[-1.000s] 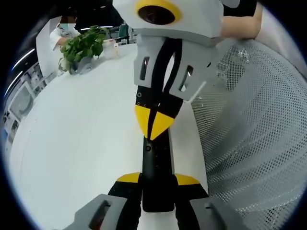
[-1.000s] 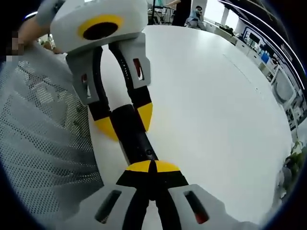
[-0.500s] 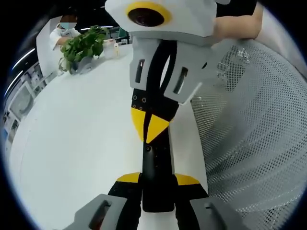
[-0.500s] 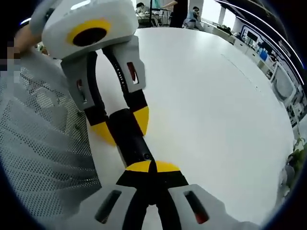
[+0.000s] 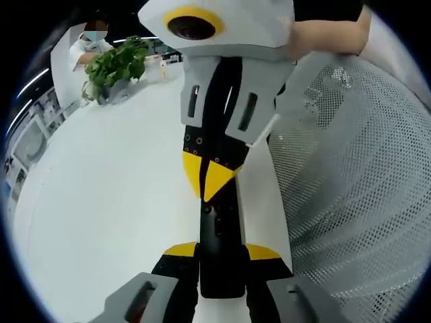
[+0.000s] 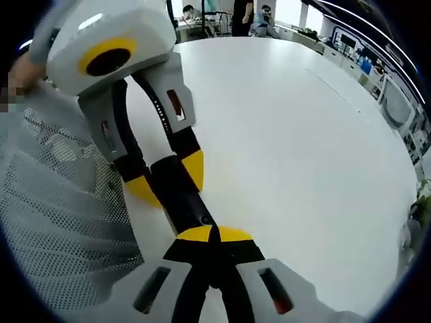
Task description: Press the specified remote control buttons in sequence, fully releasing each button before pressing the next.
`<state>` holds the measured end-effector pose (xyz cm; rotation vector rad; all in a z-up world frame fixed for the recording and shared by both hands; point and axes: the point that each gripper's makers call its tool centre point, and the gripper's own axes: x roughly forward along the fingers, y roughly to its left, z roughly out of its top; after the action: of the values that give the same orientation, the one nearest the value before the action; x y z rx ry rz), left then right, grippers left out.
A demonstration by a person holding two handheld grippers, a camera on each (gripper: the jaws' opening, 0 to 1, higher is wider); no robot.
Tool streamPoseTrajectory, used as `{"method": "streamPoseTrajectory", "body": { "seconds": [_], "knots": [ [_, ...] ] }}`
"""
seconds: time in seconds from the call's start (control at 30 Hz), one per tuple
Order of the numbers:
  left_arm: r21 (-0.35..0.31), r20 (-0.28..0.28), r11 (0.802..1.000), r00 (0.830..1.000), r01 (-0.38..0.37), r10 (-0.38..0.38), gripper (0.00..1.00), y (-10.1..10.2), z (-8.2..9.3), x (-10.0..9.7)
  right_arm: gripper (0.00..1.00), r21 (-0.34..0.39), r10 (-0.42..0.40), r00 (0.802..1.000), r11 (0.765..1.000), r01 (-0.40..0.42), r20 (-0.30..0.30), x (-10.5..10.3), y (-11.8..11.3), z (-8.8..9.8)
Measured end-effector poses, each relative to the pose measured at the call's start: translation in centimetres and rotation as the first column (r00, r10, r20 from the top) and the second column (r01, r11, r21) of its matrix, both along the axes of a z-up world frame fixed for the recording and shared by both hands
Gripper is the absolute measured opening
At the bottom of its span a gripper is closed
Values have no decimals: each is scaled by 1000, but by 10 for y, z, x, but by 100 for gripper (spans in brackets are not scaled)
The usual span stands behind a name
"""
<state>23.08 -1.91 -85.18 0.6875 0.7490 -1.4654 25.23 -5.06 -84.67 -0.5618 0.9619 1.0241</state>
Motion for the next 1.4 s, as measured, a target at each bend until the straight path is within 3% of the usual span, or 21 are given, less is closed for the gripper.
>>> {"method": "streamPoseTrajectory", "body": {
  "seconds": [0.17,0.33,0.43,0.53,0.63,0.8,1.03,1.37,1.4],
  "knots": [
    [1,2,1000,1000,6,-6,26,0,0,0,0,-21,118,991,993,-116,69,-1,3,1],
    [2,3,1000,1000,9,-9,26,0,0,0,0,-9,113,993,994,-113,44,-1,4,1],
    [4,6,1000,1000,12,-12,26,0,0,0,0,103,104,994,989,-105,18,-7,19,4],
    [4,6,1000,1000,10,-10,26,0,0,0,0,10,141,989,990,-141,40,-5,15,3],
    [6,7,1000,1000,11,-11,26,0,0,0,0,3,146,989,989,-147,34,-5,17,3],
    [6,10,1000,1000,12,-13,26,1,-1,0,0,5,68,993,998,-67,-100,-5,13,1],
    [-10,15,1000,1000,12,-12,26,1,-1,0,0,-94,8,947,995,-41,-322,-2,12,-2],
    [-32,28,999,999,29,-28,26,1,0,0,0,-213,-41,890,975,-64,-455,-1,11,-6],
    [-36,26,999,999,25,-24,26,1,0,0,0,-212,-45,892,975,-58,-450,0,12,-7]
  ]
}}
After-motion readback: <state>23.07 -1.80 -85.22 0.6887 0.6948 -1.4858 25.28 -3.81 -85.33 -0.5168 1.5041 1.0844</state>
